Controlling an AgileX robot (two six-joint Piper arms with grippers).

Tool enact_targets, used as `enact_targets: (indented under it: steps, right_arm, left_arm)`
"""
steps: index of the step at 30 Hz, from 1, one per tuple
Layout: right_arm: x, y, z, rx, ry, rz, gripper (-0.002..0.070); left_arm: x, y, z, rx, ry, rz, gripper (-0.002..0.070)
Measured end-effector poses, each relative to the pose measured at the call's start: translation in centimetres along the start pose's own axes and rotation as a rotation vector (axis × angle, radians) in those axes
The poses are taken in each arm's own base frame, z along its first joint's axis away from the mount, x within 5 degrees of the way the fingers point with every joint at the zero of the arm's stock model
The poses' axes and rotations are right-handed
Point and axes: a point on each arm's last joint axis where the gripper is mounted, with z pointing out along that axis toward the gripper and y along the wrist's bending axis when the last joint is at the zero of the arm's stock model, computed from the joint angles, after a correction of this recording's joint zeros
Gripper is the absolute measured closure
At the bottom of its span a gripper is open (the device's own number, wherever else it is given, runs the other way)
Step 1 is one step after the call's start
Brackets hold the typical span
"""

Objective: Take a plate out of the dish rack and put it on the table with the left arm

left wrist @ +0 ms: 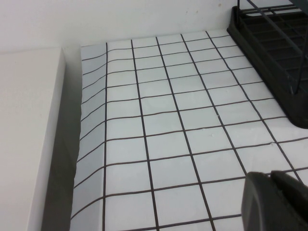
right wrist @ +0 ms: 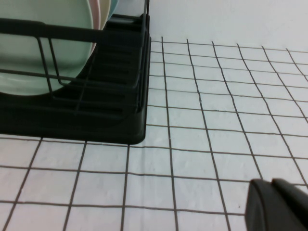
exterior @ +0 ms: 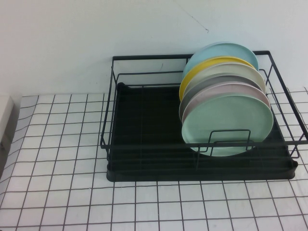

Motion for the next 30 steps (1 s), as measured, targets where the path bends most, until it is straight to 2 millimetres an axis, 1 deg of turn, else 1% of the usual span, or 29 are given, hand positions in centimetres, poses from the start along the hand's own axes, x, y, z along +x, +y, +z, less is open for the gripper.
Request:
enact_targets:
  steps: [10, 13, 18, 20, 26, 30]
  right_arm:
    - [0.0, 0.0, 0.0, 0.0, 0.0, 0.0, 0.0679]
    - [0.0, 0.0, 0.0, 0.0, 0.0, 0.0, 0.0679]
    - [0.0, 0.0, 0.0, 0.0, 0.0, 0.0, 0.0679]
    - [0.0, 0.0, 0.0, 0.0, 0.0, 0.0, 0.0679]
    - [0.0, 0.0, 0.0, 0.0, 0.0, 0.0, 0.0679]
    - [0.0, 0.0, 0.0, 0.0, 0.0, 0.0, 0.0679]
  left_arm:
    - [0.0, 0.0, 0.0, -0.001, 0.0, 0.002, 0.0678]
    - [0.0, 0.1, 0.0, -0.006, 0.001, 0.03, 0.0678]
    - [-0.5, 0.2, 0.0, -0.028, -0.067, 0.069, 0.0678]
    - [-1.2, 0.3, 0.0, -0.041, -0.15, 0.075, 0.0678]
    - [-4.1, 0.6, -1.0, -0.084, -0.484, 0.077, 0.0678]
    - [-5.3, 0.7, -1.8, -0.105, -0.643, 0.08, 0.0678]
